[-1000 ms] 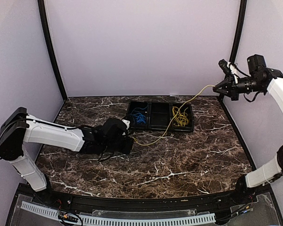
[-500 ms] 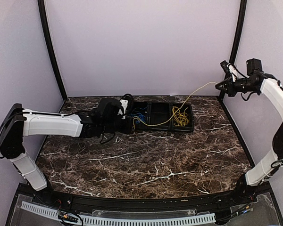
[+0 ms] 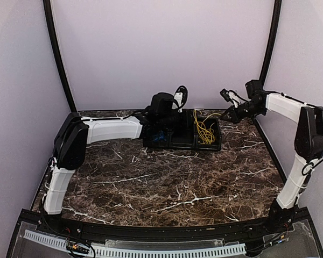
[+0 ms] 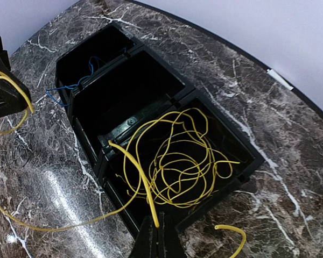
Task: Untangle the cables
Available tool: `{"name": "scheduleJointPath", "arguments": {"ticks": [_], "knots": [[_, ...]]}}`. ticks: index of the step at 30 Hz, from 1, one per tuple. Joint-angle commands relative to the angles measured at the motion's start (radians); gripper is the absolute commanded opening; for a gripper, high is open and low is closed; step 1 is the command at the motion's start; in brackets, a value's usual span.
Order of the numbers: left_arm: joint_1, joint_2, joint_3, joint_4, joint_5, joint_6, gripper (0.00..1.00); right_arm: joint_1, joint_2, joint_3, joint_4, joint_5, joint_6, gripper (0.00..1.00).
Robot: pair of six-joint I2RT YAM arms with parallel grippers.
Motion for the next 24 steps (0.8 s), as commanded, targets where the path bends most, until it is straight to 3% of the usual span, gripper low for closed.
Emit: {"name": "scheduleJointPath", "arguments": {"ticks": [1, 10, 16, 24], "knots": [[0.001, 0.098, 0.128, 0.069, 0.008, -0.099, 0.00, 0.045, 0.063, 0.061, 0.057, 0.029, 0.060, 0.00], [0.000, 0.236, 0.258, 0.087, -0.093, -0.146, 0.00, 0.061, 0.255, 0.198, 0.050, 0.051, 0.150, 0.00], [0.000, 0.252, 0.264, 0.075, -0.208, -0.140, 0.00, 0.060, 0.218, 0.216, 0.016, 0.061, 0.138, 0.36], [0.001, 0.262, 0.255, 0.073, -0.242, -0.151, 0.00, 0.058, 0.020, 0.108, -0.005, 0.080, 0.072, 0.52]]}}
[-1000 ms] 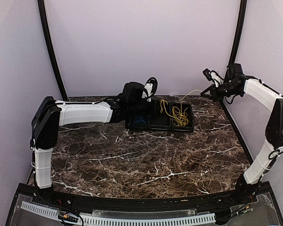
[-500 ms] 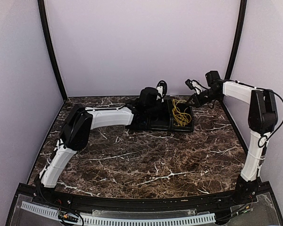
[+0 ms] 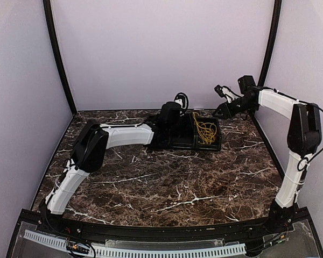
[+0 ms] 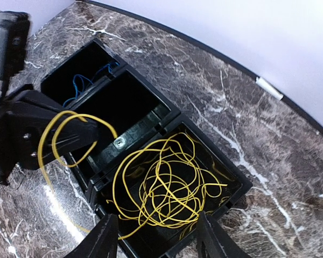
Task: Untangle the cables
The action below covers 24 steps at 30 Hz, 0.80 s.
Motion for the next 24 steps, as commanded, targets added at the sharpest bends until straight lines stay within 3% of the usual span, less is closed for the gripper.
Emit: {"name": "scheduleJointPath", "arguments": {"ticks": [1, 5, 8, 16, 19, 24], "knots": [[0.000, -0.001, 0.024, 0.024, -0.034, -0.012, 0.00, -0.001, -0.127, -0.053, -0.012, -0.031, -0.060, 0.57], [0.001, 0.007, 0.025, 0.045, -0.007, -0.015, 0.00, 0.015, -0.188, -0.130, -0.007, -0.100, -0.110, 0.74], [0.001, 0.008, 0.022, 0.055, 0.014, -0.026, 0.00, 0.045, -0.175, -0.143, -0.005, -0.087, -0.123, 0.75], [0.000, -0.015, 0.001, 0.068, 0.065, -0.050, 0.00, 0.144, -0.086, -0.123, 0.011, -0.088, -0.110, 0.75], [0.000, -0.030, -0.018, 0.073, 0.074, -0.053, 0.00, 0.186, -0.069, -0.118, 0.037, -0.010, -0.089, 0.74], [-0.006, -0.051, -0.043, 0.076, 0.078, -0.037, 0.00, 0.194, -0.046, -0.099, 0.116, 0.077, 0.005, 0.60]]}}
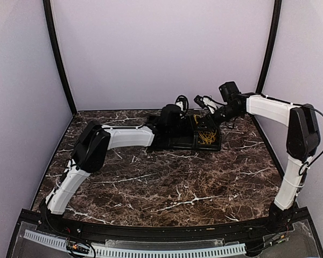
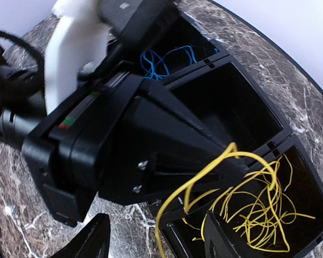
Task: Untangle the cables
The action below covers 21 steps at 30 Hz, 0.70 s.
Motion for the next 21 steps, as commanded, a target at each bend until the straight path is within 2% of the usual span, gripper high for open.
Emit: {"name": "scheduleJointPath", "arguments": {"ticks": [1, 7, 11, 15, 21], "knots": [[-0.007, -0.071, -0.034, 0.034, 0.017, 0.008, 0.00, -0.002, 0.021, 0.031, 0.090, 0.092, 0.081, 0.55], [-0.008, -0.092, -0.076, 0.059, 0.023, 0.014, 0.00, -0.003, 0.058, 0.063, 0.093, 0.119, 0.103, 0.13], [-0.008, -0.099, -0.096, 0.072, 0.024, 0.018, 0.00, -0.002, 0.077, 0.068, 0.085, 0.096, 0.096, 0.03], [-0.008, -0.101, -0.096, 0.073, 0.021, 0.021, 0.00, -0.003, 0.058, 0.070, 0.073, 0.075, 0.106, 0.06], [-0.008, -0.105, -0.096, 0.067, 0.016, 0.016, 0.00, 0.001, -0.038, -0.006, 0.084, 0.022, 0.078, 0.44]]}}
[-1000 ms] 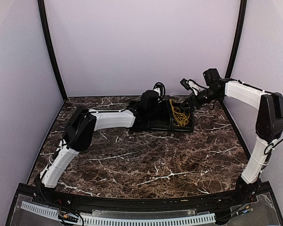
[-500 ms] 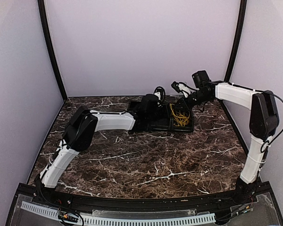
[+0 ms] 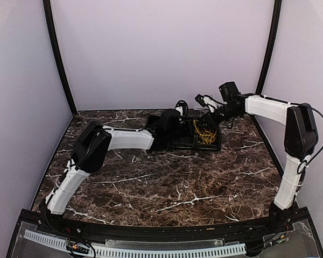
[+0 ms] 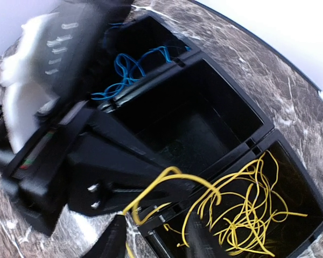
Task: Untangle the cables
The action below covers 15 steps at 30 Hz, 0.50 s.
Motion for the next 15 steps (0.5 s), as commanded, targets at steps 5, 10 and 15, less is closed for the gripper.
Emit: {"name": "scheduleJointPath", "arguments": {"ticks": [5, 10, 15], "knots": [[-0.003, -0.097, -0.008, 0.040, 0.014, 0.001, 0.00, 0.006, -0.037, -0.013, -0.028, -0.023, -0.048, 0.49], [-0.005, -0.114, -0.025, 0.052, 0.029, 0.001, 0.00, 0.006, 0.021, 0.022, -0.035, -0.038, -0.043, 0.48], [-0.005, -0.127, -0.045, 0.062, 0.050, 0.004, 0.00, 0.006, 0.058, 0.060, -0.037, -0.040, -0.027, 0.39]]}}
